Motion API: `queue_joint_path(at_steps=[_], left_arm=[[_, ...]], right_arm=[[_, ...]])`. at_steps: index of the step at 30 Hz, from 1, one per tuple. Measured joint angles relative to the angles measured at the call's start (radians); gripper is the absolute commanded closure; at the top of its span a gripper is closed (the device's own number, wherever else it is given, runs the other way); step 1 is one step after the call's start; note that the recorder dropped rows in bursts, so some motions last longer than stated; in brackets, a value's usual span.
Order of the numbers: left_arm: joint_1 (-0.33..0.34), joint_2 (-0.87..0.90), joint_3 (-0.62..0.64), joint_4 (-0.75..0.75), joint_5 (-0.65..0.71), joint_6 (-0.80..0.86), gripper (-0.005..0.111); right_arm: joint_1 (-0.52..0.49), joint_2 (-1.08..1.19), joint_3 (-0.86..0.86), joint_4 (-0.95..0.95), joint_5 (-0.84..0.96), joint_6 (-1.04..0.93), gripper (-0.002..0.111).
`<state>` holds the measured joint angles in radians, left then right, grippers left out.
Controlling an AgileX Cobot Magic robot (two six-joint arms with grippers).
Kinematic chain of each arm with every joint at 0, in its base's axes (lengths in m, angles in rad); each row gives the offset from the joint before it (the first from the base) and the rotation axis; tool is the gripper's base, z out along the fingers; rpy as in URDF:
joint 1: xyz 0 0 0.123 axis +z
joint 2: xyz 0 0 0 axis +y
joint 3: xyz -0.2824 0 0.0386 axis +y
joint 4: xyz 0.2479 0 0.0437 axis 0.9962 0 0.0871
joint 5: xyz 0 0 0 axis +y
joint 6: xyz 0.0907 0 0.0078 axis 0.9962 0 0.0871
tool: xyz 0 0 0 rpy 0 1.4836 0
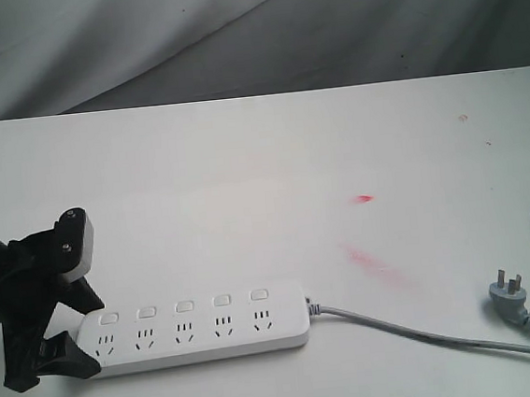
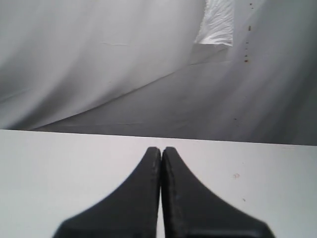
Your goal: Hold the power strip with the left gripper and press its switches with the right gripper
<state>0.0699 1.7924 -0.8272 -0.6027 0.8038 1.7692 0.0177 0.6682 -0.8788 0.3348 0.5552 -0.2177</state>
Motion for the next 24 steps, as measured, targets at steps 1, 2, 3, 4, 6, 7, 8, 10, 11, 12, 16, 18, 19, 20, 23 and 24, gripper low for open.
queue_joint_path(at_steps=[1,2,3,4,6,7,8,10,11,12,16,18,19,20,23,24], left_arm=[[0.0,0.0,0.0,0.0,0.0,0.0,0.067],[0.0,0.0,0.0,0.0,0.0,0.0,0.067],[0.0,0.0,0.0,0.0,0.0,0.0,0.067],[0.0,0.0,0.0,0.0,0.0,0.0,0.067],[0.0,0.0,0.0,0.0,0.0,0.0,0.067],[0.0,0.0,0.0,0.0,0.0,0.0,0.067],[0.0,0.0,0.0,0.0,0.0,0.0,0.067],[0.0,0.0,0.0,0.0,0.0,0.0,0.067],[0.0,0.0,0.0,0.0,0.0,0.0,0.067],[0.0,0.0,0.0,0.0,0.0,0.0,0.067],[0.0,0.0,0.0,0.0,0.0,0.0,0.067],[0.0,0.0,0.0,0.0,0.0,0.0,0.067],[0.0,0.0,0.0,0.0,0.0,0.0,0.067],[0.0,0.0,0.0,0.0,0.0,0.0,0.067],[0.0,0.0,0.0,0.0,0.0,0.0,0.067],[0.0,0.0,0.0,0.0,0.0,0.0,0.067]], right_arm=[[0.0,0.0,0.0,-0.033,0.0,0.023,0.108],[0.0,0.0,0.0,-0.064,-0.005,0.041,0.108],[0.0,-0.002,0.0,-0.093,-0.004,0.051,0.108],[0.0,-0.007,0.0,-0.12,-0.004,0.061,0.108],[0.0,-0.021,0.004,-0.167,-0.007,0.079,0.108],[0.0,-0.033,0.011,-0.192,-0.017,0.095,0.108],[0.0,-0.047,0.022,-0.211,-0.034,0.109,0.108],[0.0,-0.08,0.058,-0.233,-0.078,0.124,0.108],[0.0,-0.093,0.076,-0.238,-0.094,0.129,0.108],[0.0,-0.109,0.102,-0.24,-0.109,0.133,0.108],[0.0,-0.16,0.198,-0.242,-0.136,0.14,0.108],[0.0,-0.177,0.233,-0.246,-0.139,0.142,0.108],[0.0,-0.19,0.256,-0.248,-0.139,0.142,0.108],[0.0,-0.199,0.27,-0.254,-0.139,0.142,0.108],[0.0,-0.228,0.313,-0.278,-0.139,0.165,0.108],[0.0,-0.24,0.327,-0.29,-0.139,0.177,0.108]])
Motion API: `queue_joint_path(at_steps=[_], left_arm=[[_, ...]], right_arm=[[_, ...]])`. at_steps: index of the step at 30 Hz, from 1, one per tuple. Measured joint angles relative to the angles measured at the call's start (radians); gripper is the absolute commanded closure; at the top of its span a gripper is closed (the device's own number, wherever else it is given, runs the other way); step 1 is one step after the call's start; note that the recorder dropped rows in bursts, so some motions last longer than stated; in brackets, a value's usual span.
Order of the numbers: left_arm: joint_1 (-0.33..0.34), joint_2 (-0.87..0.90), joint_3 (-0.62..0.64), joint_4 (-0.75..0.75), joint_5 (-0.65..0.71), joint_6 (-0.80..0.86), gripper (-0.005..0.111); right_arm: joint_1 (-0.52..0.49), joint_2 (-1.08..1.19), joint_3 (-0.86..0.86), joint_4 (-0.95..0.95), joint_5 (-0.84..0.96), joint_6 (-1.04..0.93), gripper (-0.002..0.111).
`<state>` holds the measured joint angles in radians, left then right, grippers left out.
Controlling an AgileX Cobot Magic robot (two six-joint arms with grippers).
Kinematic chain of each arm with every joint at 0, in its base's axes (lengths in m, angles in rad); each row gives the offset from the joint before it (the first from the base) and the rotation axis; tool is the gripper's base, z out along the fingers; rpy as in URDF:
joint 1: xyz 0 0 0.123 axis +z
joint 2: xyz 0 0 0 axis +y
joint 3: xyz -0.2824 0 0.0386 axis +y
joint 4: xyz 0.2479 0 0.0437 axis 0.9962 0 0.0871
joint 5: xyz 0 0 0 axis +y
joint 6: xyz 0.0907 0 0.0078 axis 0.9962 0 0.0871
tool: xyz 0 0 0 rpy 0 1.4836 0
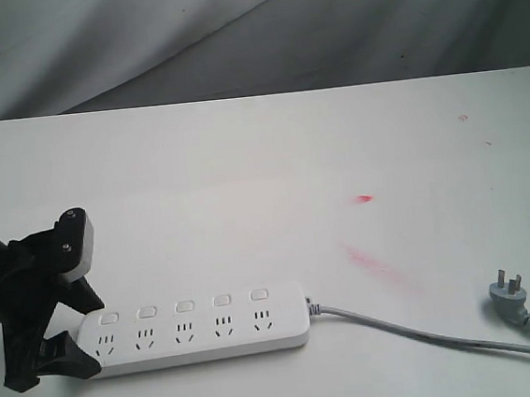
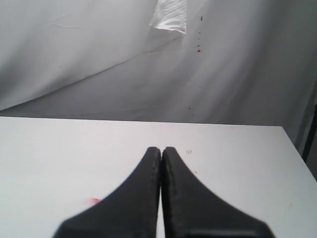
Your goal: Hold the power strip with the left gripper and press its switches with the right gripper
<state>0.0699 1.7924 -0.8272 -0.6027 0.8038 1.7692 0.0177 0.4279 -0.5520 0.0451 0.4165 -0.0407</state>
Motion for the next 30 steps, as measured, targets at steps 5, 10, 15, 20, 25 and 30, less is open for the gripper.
queue_joint_path(at_steps=[5,10,15,20,25,30], left_arm=[[0.0,0.0,0.0,0.0,0.0,0.0,0.067],[0.0,0.0,0.0,0.0,0.0,0.0,0.067],[0.0,0.0,0.0,-0.002,0.0,0.0,0.067],[0.0,0.0,0.0,-0.002,0.0,0.0,0.067],[0.0,0.0,0.0,-0.002,0.0,0.0,0.067],[0.0,0.0,0.0,-0.002,0.0,0.0,0.067]], right_arm=[[0.0,-0.059,0.063,-0.045,0.0,0.041,0.108],[0.0,-0.13,0.123,-0.062,-0.003,0.041,0.108],[0.0,-0.199,0.202,-0.079,-0.007,0.041,0.108],[0.0,-0.261,0.307,-0.079,-0.007,0.065,0.108],[0.0,-0.331,0.389,-0.079,-0.003,0.089,0.108],[0.0,-0.409,0.43,-0.079,0.003,0.104,0.108]])
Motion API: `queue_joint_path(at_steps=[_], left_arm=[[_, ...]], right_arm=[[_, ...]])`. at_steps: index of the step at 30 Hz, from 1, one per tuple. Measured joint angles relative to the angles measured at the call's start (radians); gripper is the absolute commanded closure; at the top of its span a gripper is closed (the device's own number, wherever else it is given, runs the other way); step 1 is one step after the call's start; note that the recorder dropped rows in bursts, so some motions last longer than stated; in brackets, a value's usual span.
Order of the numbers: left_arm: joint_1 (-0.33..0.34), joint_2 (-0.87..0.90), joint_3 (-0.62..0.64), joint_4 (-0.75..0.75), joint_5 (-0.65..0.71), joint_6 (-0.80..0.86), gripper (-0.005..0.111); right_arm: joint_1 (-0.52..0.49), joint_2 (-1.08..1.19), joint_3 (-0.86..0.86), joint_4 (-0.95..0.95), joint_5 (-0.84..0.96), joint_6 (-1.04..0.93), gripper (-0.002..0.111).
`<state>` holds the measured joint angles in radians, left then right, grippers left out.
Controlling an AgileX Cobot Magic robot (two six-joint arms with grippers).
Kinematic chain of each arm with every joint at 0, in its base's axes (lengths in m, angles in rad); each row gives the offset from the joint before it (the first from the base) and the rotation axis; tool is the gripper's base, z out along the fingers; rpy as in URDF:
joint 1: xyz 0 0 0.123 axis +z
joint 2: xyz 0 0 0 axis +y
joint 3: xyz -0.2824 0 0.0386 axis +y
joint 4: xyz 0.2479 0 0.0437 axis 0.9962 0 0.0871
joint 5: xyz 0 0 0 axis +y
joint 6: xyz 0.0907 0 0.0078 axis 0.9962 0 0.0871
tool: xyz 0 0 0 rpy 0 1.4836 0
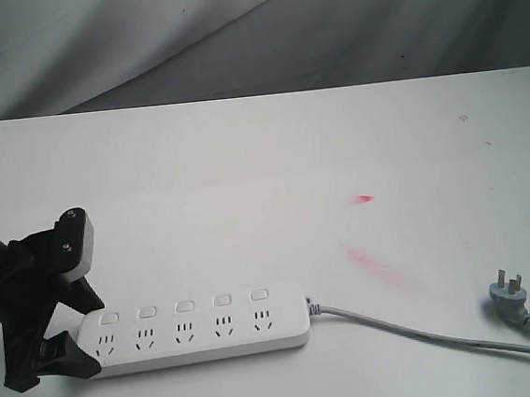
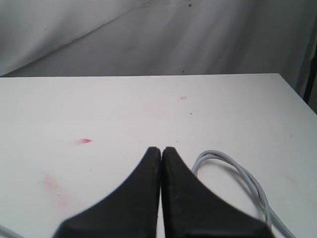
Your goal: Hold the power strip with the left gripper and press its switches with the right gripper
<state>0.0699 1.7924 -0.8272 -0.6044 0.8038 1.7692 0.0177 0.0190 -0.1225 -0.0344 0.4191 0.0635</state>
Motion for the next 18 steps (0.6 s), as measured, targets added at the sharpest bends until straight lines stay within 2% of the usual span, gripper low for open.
queue_joint_path(at_steps=[9,18], left_arm=[[0.0,0.0,0.0,0.0,0.0,0.0,0.067],[0.0,0.0,0.0,0.0,0.0,0.0,0.067]], right_arm=[[0.0,-0.013,0.01,-0.006,0.006,-0.021,0.108],[0.0,-0.013,0.117,-0.008,-0.046,-0.037,0.108]])
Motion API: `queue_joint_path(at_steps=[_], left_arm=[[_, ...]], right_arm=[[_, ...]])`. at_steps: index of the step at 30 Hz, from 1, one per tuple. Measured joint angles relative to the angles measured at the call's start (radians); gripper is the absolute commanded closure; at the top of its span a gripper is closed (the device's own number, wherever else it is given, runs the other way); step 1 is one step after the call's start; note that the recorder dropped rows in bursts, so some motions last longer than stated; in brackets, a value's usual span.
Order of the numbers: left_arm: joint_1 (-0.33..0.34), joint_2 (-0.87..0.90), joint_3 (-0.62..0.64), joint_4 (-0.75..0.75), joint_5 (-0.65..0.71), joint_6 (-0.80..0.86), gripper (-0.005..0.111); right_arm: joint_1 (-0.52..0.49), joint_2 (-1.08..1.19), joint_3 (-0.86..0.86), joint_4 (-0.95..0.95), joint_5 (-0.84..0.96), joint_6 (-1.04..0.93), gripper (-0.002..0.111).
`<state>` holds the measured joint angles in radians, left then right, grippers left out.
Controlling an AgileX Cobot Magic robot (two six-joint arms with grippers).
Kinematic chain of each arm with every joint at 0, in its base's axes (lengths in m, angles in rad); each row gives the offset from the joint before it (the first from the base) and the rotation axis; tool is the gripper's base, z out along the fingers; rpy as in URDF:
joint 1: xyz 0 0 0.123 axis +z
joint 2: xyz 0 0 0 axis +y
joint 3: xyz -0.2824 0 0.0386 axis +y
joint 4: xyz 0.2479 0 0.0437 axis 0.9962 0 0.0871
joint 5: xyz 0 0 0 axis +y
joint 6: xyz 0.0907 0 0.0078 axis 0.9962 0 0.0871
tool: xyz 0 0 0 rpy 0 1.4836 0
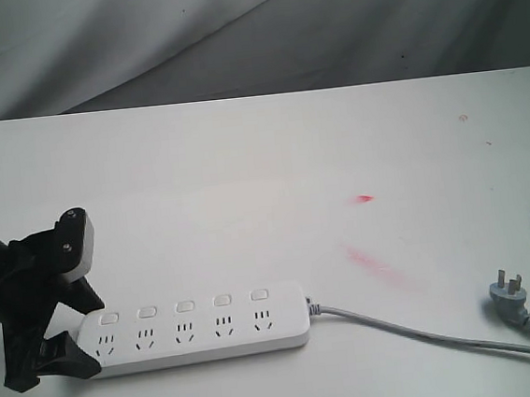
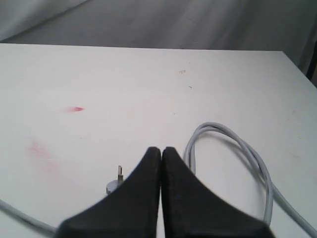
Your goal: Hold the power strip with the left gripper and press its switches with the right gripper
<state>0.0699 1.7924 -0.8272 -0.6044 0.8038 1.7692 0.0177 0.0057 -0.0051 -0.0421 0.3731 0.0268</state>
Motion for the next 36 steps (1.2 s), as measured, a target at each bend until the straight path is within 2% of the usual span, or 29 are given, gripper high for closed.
queue_joint_path(at_steps=[36], left_arm=[[0.0,0.0,0.0,0.0,0.0,0.0,0.067]], right_arm=[[0.0,0.0,0.001,-0.035,-0.016,-0.001,0.108]])
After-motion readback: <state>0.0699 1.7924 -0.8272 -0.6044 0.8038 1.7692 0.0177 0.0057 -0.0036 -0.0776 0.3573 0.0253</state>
